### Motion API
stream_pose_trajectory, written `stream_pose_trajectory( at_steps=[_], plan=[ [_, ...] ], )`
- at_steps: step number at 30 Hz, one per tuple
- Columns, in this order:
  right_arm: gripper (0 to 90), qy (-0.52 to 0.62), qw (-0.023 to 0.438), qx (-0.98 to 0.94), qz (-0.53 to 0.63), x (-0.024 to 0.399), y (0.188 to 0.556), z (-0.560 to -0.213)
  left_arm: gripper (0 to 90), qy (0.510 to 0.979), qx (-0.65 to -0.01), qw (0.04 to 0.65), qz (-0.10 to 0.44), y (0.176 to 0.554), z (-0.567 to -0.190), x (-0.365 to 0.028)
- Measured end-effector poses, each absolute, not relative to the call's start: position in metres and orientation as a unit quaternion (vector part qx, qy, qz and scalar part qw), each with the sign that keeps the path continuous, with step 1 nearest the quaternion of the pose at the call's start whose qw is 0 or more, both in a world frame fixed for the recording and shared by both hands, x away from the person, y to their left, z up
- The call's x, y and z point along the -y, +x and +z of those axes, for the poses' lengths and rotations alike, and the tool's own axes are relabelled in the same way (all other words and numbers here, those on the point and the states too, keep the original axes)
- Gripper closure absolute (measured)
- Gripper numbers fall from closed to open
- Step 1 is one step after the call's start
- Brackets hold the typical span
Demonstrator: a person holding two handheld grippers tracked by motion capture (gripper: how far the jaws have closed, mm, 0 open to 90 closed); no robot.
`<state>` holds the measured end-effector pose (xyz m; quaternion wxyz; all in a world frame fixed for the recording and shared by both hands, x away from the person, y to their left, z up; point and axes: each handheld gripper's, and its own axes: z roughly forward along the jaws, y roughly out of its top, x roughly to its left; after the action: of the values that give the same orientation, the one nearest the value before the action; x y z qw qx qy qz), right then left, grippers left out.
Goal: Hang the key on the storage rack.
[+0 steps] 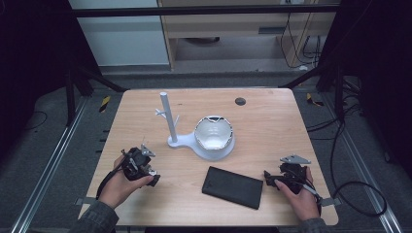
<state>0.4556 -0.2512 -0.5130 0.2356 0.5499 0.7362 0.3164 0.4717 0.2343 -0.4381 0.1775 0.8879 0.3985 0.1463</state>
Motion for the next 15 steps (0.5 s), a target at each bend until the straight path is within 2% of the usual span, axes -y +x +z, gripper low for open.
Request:
stream_pose_trajectory(
  at_steps=[8,15],
  plan=[
    [0.4,0.550,0.236,-0.736,0.316,0.251,0.455,-0.513,20.1,0.887,-0.409,0.170,0.130,0.474,-0.435,-0.247],
    [0.4,0.551,0.236,-0.735,0.316,0.251,0.455,-0.513,20.7,0.887,-0.413,0.160,0.133,0.481,-0.441,-0.255]
  ],
)
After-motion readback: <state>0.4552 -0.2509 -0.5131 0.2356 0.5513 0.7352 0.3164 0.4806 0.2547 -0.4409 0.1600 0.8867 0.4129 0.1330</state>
